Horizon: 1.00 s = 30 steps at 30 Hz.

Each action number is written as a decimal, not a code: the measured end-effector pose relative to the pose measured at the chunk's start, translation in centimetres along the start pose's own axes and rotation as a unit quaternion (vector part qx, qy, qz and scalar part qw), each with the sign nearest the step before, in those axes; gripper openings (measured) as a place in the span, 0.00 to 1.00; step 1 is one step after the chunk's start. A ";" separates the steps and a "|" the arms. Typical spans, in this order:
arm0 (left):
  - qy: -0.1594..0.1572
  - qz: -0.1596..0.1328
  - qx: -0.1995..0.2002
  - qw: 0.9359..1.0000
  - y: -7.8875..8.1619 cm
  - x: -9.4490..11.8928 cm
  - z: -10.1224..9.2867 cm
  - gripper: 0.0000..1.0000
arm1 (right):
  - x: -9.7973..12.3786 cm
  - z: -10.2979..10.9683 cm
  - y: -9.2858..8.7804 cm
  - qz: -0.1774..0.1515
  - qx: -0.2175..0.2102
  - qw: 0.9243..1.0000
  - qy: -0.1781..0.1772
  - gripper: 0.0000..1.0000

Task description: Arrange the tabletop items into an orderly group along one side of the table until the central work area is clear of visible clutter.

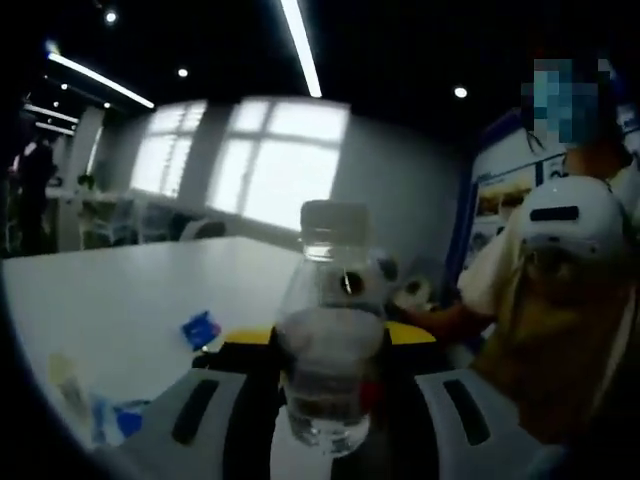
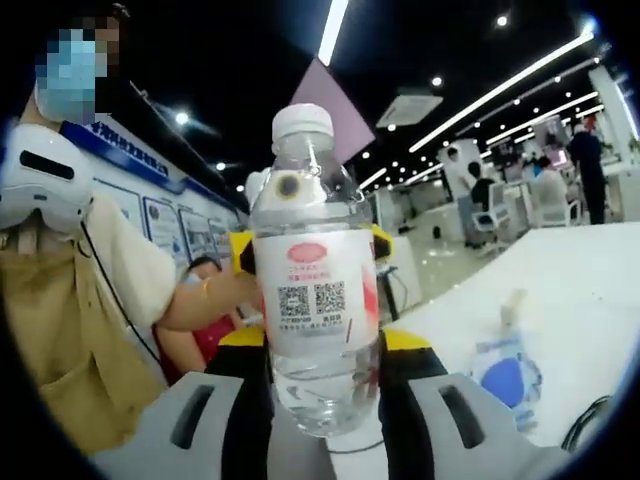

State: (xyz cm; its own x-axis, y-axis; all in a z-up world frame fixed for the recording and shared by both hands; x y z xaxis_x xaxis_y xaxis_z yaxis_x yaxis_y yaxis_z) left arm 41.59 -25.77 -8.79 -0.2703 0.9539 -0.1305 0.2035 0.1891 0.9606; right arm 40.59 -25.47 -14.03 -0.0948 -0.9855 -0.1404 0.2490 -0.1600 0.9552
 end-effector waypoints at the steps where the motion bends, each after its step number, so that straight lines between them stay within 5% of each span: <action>1: 0.002 -0.003 0.000 1.000 0.1 0.0 0.1 0.37 | 0.0 -0.1 0.1 -0.001 0.000 1.000 -0.001 0.39; 10: 0.072 -0.013 0.012 0.997 0.5 -0.1 1.6 0.41 | 0.4 -1.2 0.7 -0.021 0.002 0.999 -0.037 0.38; 14: 0.123 -0.004 0.006 0.992 0.3 -0.1 2.5 0.49 | 0.3 -1.5 0.7 -0.024 0.007 0.998 -0.049 0.38; 18: 0.166 -0.027 0.011 0.986 0.4 0.0 3.0 0.50 | 0.2 -1.9 1.0 -0.031 0.010 0.997 -0.063 0.38; 22: 0.239 -0.025 0.026 0.970 -0.2 0.2 3.7 0.52 | 0.1 -2.5 1.4 -0.042 0.019 0.995 -0.083 0.38; 26: 0.275 -0.061 0.038 0.959 0.4 0.3 3.7 0.53 | 0.0 -3.1 1.4 -0.040 0.032 0.994 -0.100 0.38; 30: 0.315 -0.054 0.038 0.947 0.3 0.6 3.9 0.53 | -0.1 -3.4 1.5 -0.041 0.040 0.992 -0.111 0.38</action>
State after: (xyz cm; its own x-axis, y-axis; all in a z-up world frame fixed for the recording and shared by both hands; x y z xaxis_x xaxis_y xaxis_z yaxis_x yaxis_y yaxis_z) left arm 45.12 -24.26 -9.53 -0.7958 0.6047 -0.0331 0.2022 0.3168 0.9267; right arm 44.22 -25.81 -13.51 -0.3239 -0.9314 -0.1663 0.1546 -0.2255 0.9619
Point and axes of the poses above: the point that each gripper's makers call its tool centre point, and the gripper's own axes: x roughly backward along the fingers, z roughly to its left, y roughly out of its top, the point moved 2 cm from there along x, roughly backward along the fingers, and after that the axes turned 8 degrees about -z, right-handed, at the moved point
